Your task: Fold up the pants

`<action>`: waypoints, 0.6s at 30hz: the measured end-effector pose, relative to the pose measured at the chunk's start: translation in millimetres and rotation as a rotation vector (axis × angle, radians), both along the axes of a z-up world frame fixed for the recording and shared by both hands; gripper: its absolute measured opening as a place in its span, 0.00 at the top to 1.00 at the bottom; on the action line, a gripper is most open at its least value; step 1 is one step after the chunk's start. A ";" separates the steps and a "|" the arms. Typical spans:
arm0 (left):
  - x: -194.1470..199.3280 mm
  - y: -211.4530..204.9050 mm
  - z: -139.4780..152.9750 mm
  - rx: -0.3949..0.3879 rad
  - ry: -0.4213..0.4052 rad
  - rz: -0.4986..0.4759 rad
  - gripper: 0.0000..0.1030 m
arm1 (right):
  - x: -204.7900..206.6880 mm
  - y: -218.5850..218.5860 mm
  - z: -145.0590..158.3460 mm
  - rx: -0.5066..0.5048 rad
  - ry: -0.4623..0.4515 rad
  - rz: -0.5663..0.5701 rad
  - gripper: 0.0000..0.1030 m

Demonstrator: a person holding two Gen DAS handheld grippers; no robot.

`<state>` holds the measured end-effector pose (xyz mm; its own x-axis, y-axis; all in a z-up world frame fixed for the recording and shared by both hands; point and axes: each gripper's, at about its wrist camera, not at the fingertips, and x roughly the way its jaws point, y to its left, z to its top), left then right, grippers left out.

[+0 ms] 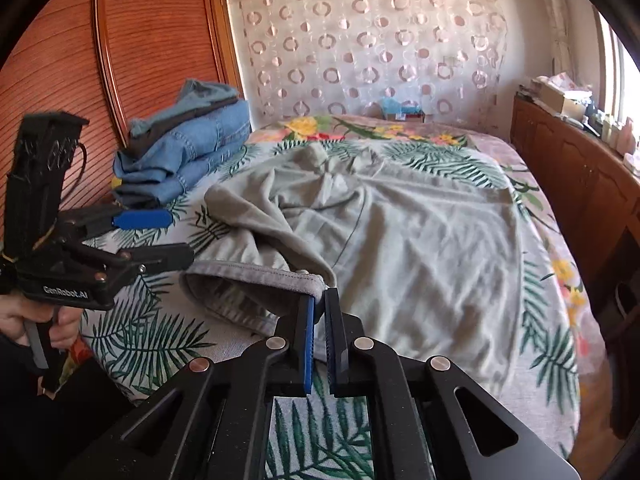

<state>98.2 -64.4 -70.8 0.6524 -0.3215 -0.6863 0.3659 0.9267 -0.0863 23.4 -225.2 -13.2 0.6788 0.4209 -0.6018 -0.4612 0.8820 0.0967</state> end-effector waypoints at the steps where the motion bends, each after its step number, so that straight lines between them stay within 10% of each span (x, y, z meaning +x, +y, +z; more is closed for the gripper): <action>1: 0.5 -1.3 0.7 0.000 -0.002 -0.002 0.22 | -1.4 -3.7 2.9 -0.001 -0.008 -0.006 0.96; 18: 12.3 -40.7 2.3 0.048 -0.014 -0.075 0.22 | -29.3 -65.7 11.2 -0.040 -0.016 -0.160 0.96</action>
